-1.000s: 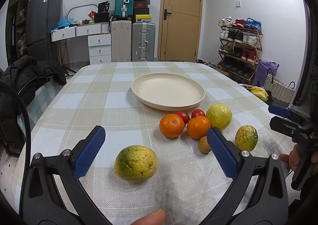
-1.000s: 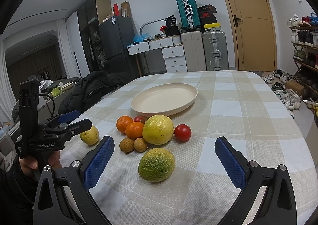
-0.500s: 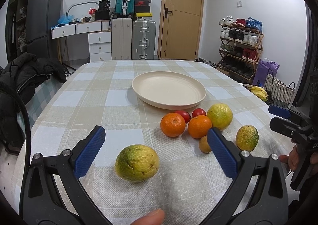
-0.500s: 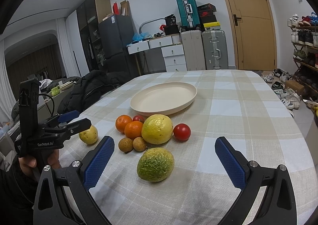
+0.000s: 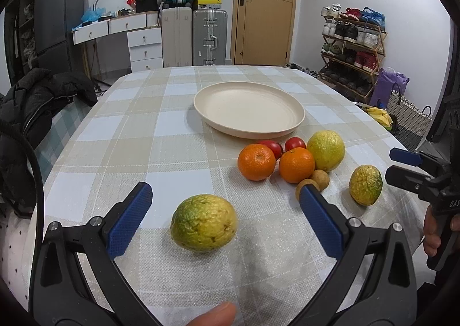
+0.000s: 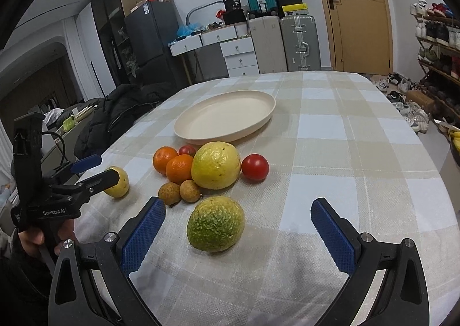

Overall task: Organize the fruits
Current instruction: 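Grasp the green-yellow citrus with the left gripper while the right gripper grasps the mottled green fruit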

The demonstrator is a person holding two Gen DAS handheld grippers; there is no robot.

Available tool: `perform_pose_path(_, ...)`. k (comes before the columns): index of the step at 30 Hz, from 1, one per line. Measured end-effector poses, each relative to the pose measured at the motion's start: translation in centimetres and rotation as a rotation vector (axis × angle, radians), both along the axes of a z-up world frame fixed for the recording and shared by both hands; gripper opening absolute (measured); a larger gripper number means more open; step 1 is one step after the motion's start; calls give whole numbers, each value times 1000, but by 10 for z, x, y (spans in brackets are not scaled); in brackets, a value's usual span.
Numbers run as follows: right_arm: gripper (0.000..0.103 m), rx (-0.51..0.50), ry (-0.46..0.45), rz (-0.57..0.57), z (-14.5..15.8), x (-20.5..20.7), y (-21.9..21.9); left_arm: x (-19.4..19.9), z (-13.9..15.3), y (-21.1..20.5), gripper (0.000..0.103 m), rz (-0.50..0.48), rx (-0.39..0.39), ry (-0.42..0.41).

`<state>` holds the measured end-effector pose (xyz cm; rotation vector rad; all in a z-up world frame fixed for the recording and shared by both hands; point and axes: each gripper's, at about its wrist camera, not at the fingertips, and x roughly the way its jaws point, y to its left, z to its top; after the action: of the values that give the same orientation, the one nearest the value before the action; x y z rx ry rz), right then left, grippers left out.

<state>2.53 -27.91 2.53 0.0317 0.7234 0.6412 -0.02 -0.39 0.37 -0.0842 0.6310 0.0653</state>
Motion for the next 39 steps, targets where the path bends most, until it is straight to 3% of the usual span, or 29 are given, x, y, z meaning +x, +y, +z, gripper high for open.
perform_pose_path(5,103,-29,58,23,-7,5,5,9,-7,8,102,26,-16,78)
perform_pose_path(11,101,-33,101,85,-15,4,16,16,-12,10,97,13,-18,113)
perform_pose_path(14,91,-65,133,112,-21,4,25,21,-15,7,87,-11,-3,139)
perform_pose_path(16,78,-81,148,123,-26,4,30,23,-18,5,77,-21,-4,153)
perform_pose_path(21,75,-89,136,129,-27,2,34,27,-21,4,67,-32,4,168)
perform_pose_path(24,69,-98,132,124,-26,2,34,30,-24,7,48,-31,5,175)
perform_pose_path(30,51,-87,138,117,-26,4,31,29,-26,8,47,-64,-25,177)
perform_pose_path(39,50,-60,97,114,-17,1,28,21,-14,2,47,-76,-31,110)
